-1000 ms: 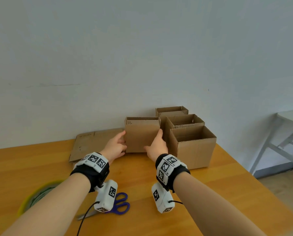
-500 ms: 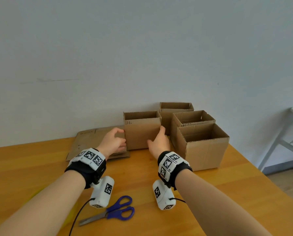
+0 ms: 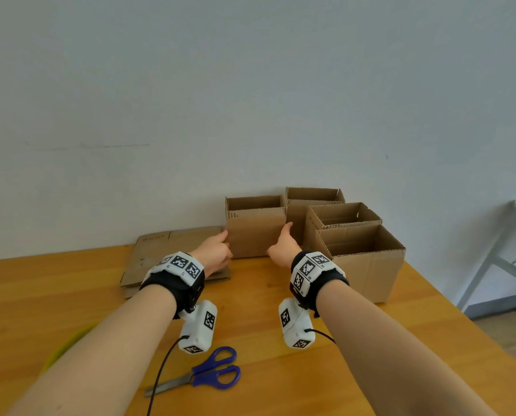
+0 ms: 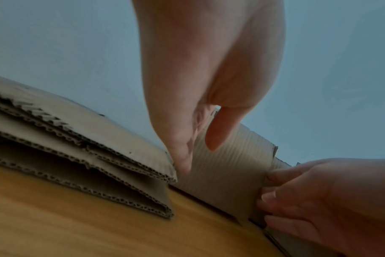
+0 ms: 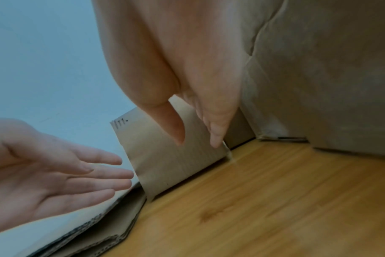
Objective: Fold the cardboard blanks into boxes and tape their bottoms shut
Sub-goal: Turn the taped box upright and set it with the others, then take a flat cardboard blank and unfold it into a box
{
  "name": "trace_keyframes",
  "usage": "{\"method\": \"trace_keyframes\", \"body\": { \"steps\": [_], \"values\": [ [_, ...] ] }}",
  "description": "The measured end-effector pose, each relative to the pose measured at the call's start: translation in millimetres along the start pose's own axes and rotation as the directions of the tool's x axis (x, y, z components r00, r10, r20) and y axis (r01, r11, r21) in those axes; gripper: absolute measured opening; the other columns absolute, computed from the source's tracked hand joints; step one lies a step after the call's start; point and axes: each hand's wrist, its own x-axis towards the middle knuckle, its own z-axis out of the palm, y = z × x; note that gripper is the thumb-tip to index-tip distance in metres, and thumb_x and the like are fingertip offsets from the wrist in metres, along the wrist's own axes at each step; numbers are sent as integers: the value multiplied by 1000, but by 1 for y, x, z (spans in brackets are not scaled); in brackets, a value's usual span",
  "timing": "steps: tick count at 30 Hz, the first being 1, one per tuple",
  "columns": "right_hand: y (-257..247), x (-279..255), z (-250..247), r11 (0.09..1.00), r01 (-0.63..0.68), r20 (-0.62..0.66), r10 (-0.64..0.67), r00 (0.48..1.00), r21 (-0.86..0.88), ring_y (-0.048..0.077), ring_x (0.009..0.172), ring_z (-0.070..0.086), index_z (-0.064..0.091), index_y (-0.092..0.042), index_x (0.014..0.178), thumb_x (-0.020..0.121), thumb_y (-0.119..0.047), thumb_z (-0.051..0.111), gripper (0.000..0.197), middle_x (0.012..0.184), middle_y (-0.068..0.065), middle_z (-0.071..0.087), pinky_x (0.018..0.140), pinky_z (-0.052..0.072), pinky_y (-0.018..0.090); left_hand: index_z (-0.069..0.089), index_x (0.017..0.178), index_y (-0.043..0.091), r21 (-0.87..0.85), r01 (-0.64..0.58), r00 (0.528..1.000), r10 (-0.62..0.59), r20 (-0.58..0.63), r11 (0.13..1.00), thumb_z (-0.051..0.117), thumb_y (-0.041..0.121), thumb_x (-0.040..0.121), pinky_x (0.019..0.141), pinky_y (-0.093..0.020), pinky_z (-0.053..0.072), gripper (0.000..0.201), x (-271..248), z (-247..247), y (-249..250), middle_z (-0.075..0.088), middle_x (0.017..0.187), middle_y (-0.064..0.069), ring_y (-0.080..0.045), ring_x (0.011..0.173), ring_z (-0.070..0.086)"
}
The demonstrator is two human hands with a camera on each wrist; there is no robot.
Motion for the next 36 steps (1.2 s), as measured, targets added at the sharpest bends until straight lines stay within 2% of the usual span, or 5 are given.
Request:
{"method": "trace_keyframes", "body": {
  "steps": [2,4,10,31,36],
  "values": [
    [-1,-3,-1,945,110,84,-89,993,-309,31,117,48,11,-10,151,98,-8,41,61,138,19,43,102,40,45,37,140,10,80,-19,999,22,-31,997,41,-12,92,93,-30,41,54,0,-5,0,48,129,-8,-22,113,51],
    [-2,-9,2,698,174,154,-92,984,-695,39,135,35,24,-4,148,100,-11,38,50,148,21,35,111,26,56,47,134,7,207,-49,997,59,-45,977,44,-8,92,104,-34,40,45,-7,-15,3,54,125,-9,-22,113,54],
    [-17,-26,0,926,154,164,-102,981,-344,33,124,48,45,7,131,97,-14,51,40,124,19,53,98,42,34,51,134,16,452,-95,984,152,-92,887,49,5,94,112,-41,34,41,-41,-64,11,50,140,-6,-21,130,45],
    [-51,-13,83,840,297,242,-205,948,-455,29,121,53,51,2,128,95,-17,55,38,132,17,54,97,44,33,37,142,5,393,272,940,-155,-304,878,48,4,95,105,-45,41,48,-51,-166,-53,43,143,-17,-33,127,46],
    [-50,-10,87,858,293,175,-240,955,-422,27,113,58,57,-1,122,89,-12,63,35,124,14,60,86,47,29,39,137,-2,258,273,927,-182,-327,927,58,5,91,83,-32,52,50,-49,-167,-56,52,130,-17,-27,108,57]
  ]
}}
